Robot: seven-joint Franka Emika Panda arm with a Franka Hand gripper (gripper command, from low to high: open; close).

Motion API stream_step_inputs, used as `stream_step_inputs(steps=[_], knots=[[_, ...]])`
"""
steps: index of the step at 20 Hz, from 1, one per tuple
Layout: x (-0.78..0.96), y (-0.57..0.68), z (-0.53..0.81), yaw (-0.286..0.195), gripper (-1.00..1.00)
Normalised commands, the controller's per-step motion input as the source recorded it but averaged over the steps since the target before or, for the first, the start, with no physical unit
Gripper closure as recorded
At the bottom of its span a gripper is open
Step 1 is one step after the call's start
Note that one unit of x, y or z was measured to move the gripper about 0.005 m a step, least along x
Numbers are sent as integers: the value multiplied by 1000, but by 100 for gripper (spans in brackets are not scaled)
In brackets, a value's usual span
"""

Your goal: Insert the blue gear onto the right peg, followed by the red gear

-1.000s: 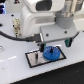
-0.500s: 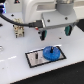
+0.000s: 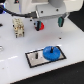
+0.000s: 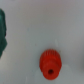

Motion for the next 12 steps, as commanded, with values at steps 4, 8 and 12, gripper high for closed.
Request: stream_step_inputs(steps=[4, 8, 12], knots=[[-659, 17, -153, 0, -100], [-568, 38, -217, 0, -100], [-536, 70, -253, 0, -100]])
